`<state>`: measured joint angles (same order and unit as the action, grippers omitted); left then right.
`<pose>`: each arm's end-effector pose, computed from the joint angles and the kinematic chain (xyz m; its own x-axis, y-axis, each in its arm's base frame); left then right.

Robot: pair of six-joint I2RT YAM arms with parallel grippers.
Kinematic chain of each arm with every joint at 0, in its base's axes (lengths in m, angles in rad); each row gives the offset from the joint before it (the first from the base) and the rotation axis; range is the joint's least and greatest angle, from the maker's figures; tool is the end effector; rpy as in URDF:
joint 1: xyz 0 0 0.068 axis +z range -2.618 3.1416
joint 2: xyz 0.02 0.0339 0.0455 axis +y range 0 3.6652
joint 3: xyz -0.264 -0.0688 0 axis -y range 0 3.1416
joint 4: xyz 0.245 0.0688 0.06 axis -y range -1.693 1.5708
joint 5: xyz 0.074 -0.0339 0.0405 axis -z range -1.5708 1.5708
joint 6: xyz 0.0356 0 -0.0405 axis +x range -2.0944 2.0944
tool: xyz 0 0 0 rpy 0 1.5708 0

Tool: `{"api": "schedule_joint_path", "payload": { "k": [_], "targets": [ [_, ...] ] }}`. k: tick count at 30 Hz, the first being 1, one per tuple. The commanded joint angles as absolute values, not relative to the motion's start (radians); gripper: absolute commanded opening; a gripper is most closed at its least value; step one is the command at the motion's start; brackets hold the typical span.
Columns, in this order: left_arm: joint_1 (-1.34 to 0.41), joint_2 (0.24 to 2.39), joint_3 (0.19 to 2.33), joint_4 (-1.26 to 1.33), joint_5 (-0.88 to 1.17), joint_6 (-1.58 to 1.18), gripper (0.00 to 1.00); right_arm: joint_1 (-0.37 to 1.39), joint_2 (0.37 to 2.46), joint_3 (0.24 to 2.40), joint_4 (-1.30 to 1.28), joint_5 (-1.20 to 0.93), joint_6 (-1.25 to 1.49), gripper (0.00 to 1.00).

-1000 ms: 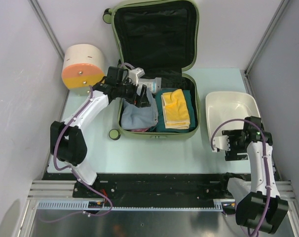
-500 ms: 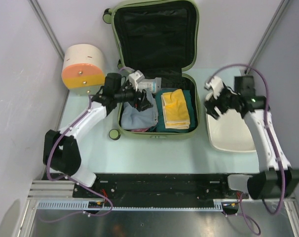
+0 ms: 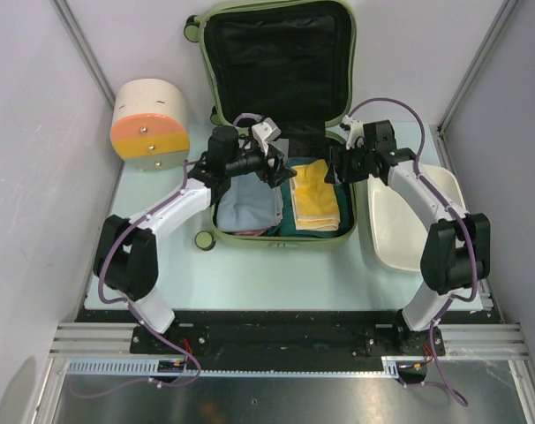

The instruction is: Open, take out, and arrange the luggage

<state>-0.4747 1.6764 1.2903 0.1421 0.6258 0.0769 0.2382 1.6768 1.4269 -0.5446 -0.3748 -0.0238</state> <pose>0.3437 -0.2001 0.3145 -0.1469 0.1455 -0.9784 0.8899 0.4512 -0.0665 0.3615 0.1012 0.2971 -0.6820 -0.1884 -0.7067 -0.4852 0.8395 0.2445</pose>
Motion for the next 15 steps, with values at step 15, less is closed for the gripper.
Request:
{"api": "schedule_joint_path", "payload": {
  "k": [15],
  "targets": [
    [-0.351,1.505,1.155,0.095,0.540,0.046,0.84,0.261,1.980,1.595,-0.293,-0.288,0.044,0.56]
  ]
}}
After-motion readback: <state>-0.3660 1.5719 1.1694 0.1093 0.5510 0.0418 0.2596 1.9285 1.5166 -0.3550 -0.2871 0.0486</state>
